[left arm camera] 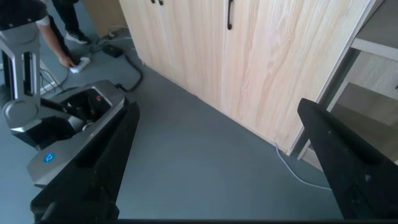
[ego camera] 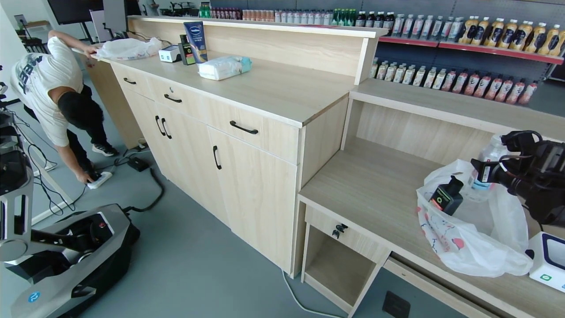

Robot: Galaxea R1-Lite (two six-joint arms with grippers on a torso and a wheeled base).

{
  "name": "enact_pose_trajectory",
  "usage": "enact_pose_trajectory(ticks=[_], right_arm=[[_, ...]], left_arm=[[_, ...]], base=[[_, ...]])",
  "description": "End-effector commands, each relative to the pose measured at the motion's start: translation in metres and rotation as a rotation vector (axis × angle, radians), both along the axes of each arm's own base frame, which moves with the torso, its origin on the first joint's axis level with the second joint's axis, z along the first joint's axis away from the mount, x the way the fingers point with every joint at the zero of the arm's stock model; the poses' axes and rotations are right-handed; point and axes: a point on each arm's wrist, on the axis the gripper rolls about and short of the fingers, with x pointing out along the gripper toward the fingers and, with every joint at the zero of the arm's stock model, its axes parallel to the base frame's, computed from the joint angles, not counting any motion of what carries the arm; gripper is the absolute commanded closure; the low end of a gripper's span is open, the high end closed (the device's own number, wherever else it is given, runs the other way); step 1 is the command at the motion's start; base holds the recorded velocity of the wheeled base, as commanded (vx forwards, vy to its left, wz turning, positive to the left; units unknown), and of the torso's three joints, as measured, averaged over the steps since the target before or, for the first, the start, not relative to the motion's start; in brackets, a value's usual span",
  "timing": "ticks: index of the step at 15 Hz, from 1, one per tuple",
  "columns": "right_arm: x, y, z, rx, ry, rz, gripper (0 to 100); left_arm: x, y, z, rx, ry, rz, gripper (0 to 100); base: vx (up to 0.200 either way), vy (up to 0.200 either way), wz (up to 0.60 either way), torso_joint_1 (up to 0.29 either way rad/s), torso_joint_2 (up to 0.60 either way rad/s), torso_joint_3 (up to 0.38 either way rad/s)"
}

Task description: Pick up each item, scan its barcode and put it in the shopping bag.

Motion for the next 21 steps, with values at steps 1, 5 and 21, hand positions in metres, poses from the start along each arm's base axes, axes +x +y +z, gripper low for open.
enact_pose_trajectory(ticks=[1,5,21], right_arm=[[0.005,-0.002,-0.022,0.022,0.035,-0.002,100],[0.011,-0.005,-0.040,0.039,0.020,-0.001,100],[0.030,-0.013,-0.084,0.067,-0.001,0.071,100]], left_arm=[[0.000,0.000,0.000,0.000,0.000,0.001,0],[0.000,0.000,0.000,0.000,0.000,0.001,0],[0.000,0.000,0.000,0.000,0.000,0.001,0]], base=[[0.000,0.000,0.00,0.000,0.00,0.000],[0.000,0.000,0.00,0.000,0.00,0.000],[0.000,0.000,0.00,0.000,0.00,0.000]])
